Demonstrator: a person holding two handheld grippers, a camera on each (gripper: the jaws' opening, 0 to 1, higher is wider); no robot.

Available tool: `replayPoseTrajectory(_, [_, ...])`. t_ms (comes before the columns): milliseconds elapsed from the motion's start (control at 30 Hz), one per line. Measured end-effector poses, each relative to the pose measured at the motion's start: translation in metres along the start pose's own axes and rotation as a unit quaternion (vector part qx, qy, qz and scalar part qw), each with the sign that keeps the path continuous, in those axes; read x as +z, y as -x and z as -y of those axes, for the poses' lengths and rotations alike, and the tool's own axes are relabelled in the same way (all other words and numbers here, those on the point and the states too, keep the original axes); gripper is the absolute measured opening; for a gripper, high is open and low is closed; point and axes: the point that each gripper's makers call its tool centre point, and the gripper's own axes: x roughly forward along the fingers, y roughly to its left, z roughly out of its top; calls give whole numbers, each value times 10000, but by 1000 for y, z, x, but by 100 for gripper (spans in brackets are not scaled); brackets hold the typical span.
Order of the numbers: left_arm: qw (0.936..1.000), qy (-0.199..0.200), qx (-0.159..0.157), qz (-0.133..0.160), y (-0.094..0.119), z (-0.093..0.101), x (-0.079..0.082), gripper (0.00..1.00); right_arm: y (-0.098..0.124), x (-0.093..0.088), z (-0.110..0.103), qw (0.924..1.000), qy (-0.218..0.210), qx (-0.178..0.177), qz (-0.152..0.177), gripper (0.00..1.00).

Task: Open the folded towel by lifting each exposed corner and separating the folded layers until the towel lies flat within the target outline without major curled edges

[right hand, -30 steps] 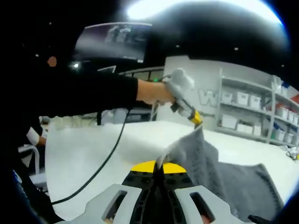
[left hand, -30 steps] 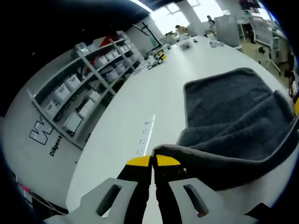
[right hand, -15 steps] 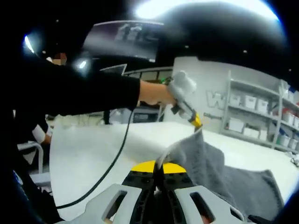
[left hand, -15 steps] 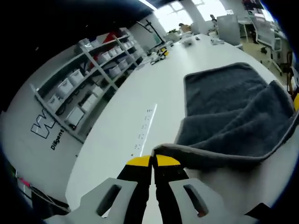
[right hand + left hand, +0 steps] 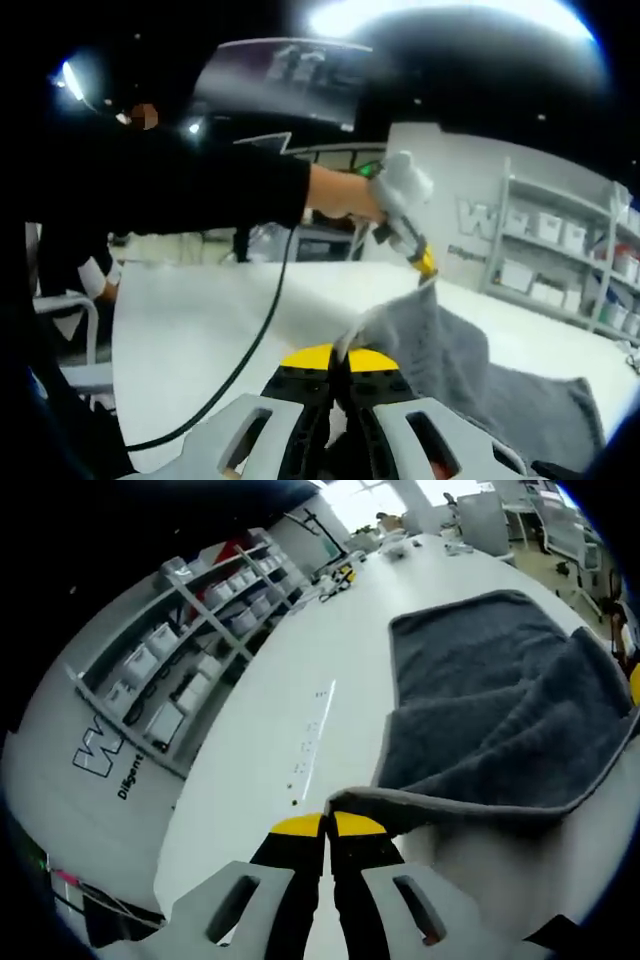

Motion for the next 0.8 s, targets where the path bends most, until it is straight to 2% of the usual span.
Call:
replayPoseTrajectory(500, [9992, -40, 54, -392, 25, 4, -41, 1, -18, 6, -28, 9992, 148, 373, 61, 0])
replayPoseTrajectory(800, [9989, 108, 36, -465, 31, 9, -58, 1, -25, 7, -40, 9985, 99, 542, 62, 0])
